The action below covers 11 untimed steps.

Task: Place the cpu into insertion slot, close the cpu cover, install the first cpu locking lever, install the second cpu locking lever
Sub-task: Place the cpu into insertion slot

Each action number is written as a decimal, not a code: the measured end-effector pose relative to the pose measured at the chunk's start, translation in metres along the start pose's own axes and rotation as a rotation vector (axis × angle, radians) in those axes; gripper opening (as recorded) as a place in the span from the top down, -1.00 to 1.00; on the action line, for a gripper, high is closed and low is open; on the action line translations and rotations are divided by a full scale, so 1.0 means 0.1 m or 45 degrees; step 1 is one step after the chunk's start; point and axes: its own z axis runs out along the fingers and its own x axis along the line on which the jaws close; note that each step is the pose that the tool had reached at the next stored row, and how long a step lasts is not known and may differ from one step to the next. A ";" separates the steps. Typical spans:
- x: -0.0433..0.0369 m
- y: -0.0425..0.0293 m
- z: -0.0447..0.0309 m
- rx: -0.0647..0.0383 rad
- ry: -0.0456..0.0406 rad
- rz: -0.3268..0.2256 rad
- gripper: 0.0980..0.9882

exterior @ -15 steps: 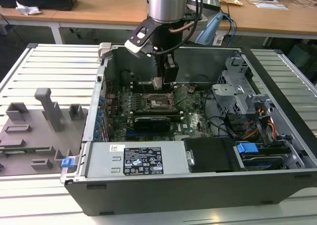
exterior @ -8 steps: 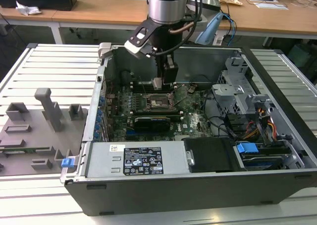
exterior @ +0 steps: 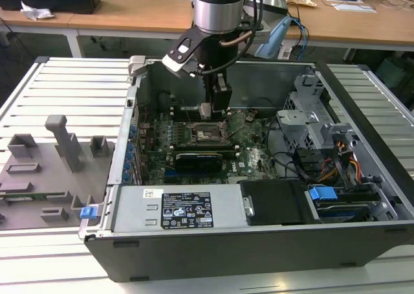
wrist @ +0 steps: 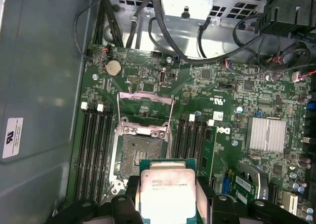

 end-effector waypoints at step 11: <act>0.000 -0.007 0.124 0.001 -0.008 0.123 0.01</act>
